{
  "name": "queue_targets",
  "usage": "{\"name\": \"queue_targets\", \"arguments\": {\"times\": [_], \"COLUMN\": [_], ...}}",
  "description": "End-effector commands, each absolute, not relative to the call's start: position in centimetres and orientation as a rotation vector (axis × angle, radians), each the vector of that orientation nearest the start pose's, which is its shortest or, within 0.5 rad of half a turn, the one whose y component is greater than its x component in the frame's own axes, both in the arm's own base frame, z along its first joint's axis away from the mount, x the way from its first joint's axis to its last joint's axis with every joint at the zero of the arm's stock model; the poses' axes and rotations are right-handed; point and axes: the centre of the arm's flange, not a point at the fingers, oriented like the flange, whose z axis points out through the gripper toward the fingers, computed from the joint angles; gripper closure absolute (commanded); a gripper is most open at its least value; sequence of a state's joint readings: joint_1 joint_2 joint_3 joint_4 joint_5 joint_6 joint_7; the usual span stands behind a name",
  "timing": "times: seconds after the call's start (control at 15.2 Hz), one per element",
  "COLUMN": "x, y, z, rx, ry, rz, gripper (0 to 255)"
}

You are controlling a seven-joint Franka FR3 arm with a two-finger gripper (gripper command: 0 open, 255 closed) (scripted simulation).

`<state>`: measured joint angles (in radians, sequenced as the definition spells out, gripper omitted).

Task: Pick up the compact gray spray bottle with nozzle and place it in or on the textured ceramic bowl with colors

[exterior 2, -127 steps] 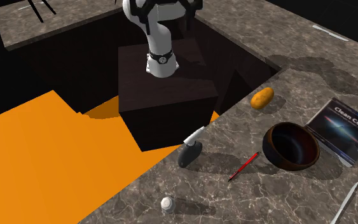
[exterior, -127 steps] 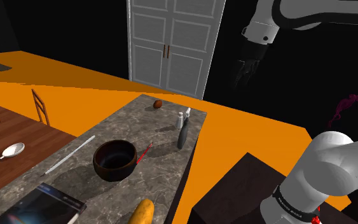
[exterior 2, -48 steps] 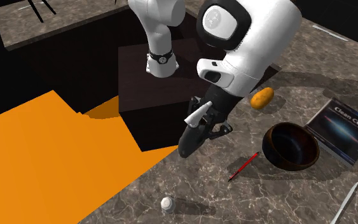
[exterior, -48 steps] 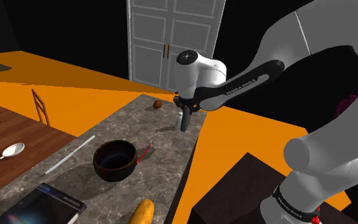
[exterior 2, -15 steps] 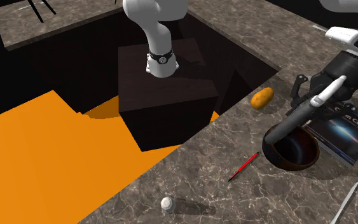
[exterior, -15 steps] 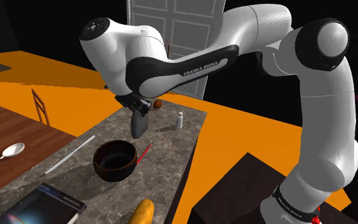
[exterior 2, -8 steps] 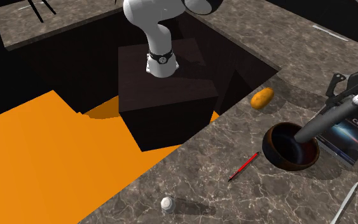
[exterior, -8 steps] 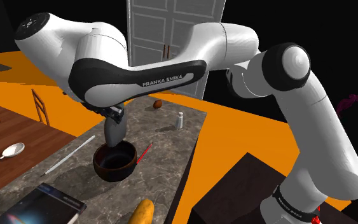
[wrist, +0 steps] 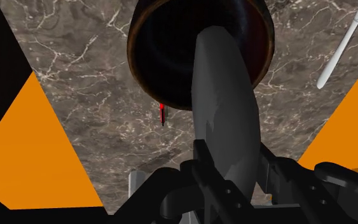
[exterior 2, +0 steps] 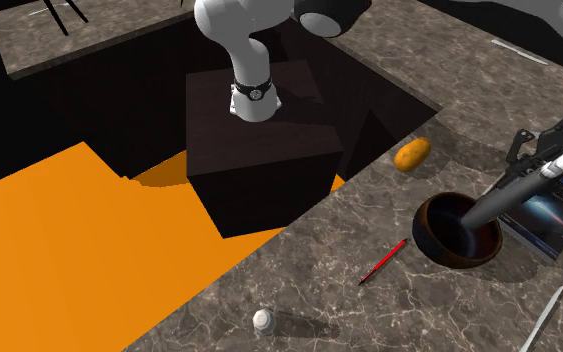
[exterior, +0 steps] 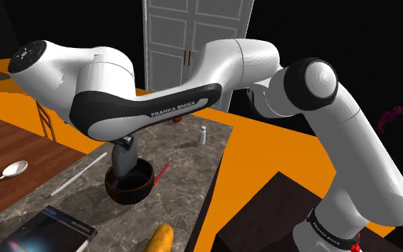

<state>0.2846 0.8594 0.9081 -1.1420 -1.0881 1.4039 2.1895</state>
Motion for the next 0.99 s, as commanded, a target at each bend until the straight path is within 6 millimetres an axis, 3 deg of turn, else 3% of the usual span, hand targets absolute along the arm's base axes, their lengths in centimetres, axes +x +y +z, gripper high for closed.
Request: {"name": "queue_targets", "arguments": {"times": [0.0,0.2,0.73,0.79,0.92], "x": [53.4,53.4,53.4,53.4,53.4], "y": [48.5,48.5,48.5,48.5,48.5], "z": [37.9,36.3,36.3,36.3,36.3], "rx": [-2.840,-2.840,-2.840,-2.840,-2.840], "ry": [1.735,1.735,1.735,1.735,1.735], "rz": [-0.790,-0.790,-0.790,-0.790,-0.790], "gripper": [255,255,255,0,0]}}
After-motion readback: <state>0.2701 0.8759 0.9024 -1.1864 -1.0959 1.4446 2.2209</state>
